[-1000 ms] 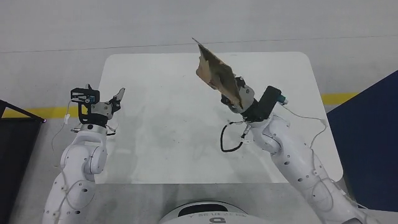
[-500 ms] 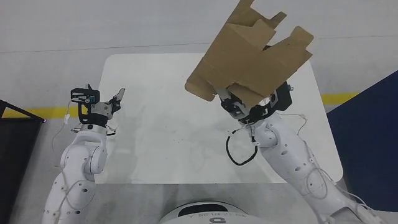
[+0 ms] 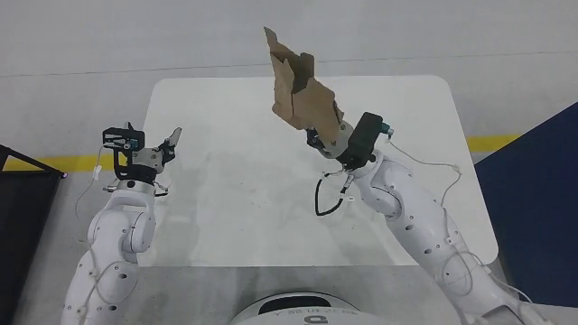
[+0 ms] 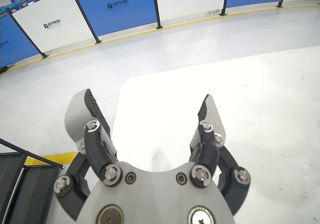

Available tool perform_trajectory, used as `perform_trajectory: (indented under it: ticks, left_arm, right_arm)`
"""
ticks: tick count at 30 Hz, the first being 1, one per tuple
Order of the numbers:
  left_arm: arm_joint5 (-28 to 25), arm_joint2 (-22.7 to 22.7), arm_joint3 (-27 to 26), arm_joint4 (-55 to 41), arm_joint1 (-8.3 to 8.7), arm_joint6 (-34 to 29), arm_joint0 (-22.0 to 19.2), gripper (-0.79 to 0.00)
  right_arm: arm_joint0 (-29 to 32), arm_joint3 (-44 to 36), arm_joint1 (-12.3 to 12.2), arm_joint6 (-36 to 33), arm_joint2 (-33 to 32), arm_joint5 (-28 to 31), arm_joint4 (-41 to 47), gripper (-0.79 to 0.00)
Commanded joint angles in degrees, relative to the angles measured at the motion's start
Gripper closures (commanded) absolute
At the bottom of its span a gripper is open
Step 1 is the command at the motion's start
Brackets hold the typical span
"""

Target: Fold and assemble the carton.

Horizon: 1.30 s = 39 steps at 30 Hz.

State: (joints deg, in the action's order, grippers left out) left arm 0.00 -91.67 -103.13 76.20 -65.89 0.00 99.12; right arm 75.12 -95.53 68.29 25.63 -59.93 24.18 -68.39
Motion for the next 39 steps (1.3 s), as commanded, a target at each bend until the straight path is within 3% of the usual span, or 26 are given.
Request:
perform_trajectory:
  ticks: [1, 6, 17, 22, 32, 39]
  left_arm:
    - [0.0, 0.0, 0.0, 0.0, 0.00, 0.0, 0.0, -0.785]
    - [0.0, 0.0, 0.0, 0.0, 0.00, 0.0, 0.0, -0.785]
    - [0.0, 0.0, 0.0, 0.0, 0.00, 0.0, 0.0, -0.785]
    - [-0.1, 0.1, -0.3, 0.1, -0.02, 0.4, -0.1, -0.785]
    - [-9.3, 4.7, -6.8, 11.7, 0.23, 15.8, -0.4, -0.785]
    - [-5.6, 9.7, -8.6, 23.5, 0.03, 23.2, -2.1, -0.785]
  right_arm:
    - [0.9, -0.9, -0.1, -1.2, -0.8, -3.0, -2.5, 0.000]
    - [3.0, -2.5, -0.5, -2.9, -3.2, -6.6, -5.9, 0.000]
    - [3.0, -2.5, -0.5, -2.9, -3.2, -6.6, -5.9, 0.000]
    - [3.7, -0.7, -0.2, -5.8, -3.8, -10.0, -4.3, 0.000]
    - [2.6, 2.7, 1.2, -9.8, -0.7, -8.9, 5.4, 0.000]
    - [0.7, 5.2, 2.3, -10.7, 2.6, -7.5, 8.2, 0.000]
